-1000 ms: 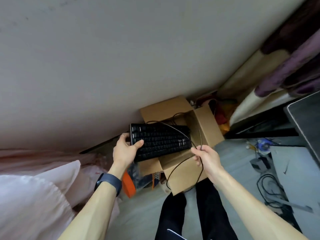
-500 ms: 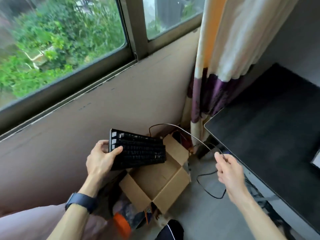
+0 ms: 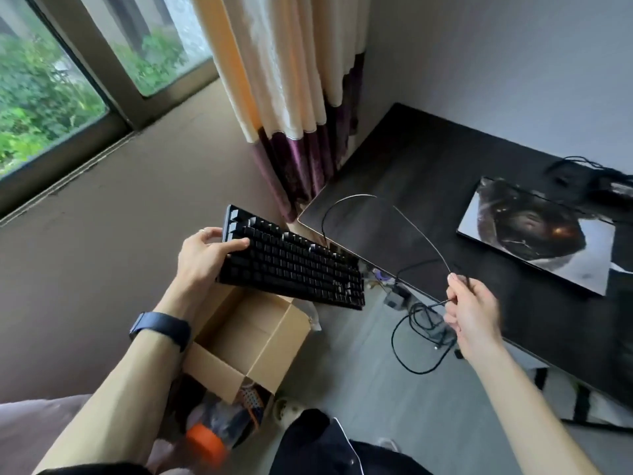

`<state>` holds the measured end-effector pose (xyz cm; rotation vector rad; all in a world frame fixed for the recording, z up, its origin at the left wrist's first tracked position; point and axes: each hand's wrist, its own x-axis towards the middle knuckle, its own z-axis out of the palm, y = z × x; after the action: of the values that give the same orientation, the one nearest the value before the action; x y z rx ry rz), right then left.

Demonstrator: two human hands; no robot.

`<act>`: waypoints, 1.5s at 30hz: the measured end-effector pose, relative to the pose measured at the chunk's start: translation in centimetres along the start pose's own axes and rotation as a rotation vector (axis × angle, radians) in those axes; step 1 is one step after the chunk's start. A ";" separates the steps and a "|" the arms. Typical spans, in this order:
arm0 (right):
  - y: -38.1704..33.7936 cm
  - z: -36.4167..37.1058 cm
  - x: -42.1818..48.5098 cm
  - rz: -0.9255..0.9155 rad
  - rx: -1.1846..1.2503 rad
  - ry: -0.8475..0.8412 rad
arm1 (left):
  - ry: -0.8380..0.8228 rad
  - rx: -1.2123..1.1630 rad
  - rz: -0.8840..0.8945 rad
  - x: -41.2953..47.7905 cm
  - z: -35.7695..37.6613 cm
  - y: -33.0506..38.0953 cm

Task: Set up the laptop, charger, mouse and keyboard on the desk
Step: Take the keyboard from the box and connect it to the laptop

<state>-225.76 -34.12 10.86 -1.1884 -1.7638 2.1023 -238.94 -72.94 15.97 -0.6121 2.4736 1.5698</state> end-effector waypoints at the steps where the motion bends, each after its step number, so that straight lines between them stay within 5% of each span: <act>1: 0.6 -1.5 0.4 0.006 -0.011 0.023 | -0.033 -0.012 0.006 -1.0 1.6 0.4; 12: 8.8 -22.7 2.6 0.265 -0.172 0.393 | -0.507 -0.140 -0.069 -10.5 20.1 2.4; 18: 9.8 -27.7 3.6 0.345 0.035 0.489 | -0.709 -0.152 -0.110 -11.1 27.5 3.3; 22: 8.8 -28.9 5.9 0.297 -0.030 0.605 | -0.728 -0.149 -0.132 -9.5 30.9 4.1; 28: 9.0 -29.2 10.1 0.504 0.305 0.580 | -0.842 -0.112 -0.186 -5.7 37.1 5.7; 36: 7.1 -29.6 15.9 0.553 0.202 0.779 | -0.920 -0.023 -0.315 0.3 44.3 5.1; 45: 6.1 -29.9 19.1 0.616 0.152 0.801 | -0.735 0.230 -0.309 2.4 47.6 1.8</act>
<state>-217.14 -2.15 -3.26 -2.2941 -0.9284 1.5383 -246.17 -30.36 -4.33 -0.2835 1.8568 1.1019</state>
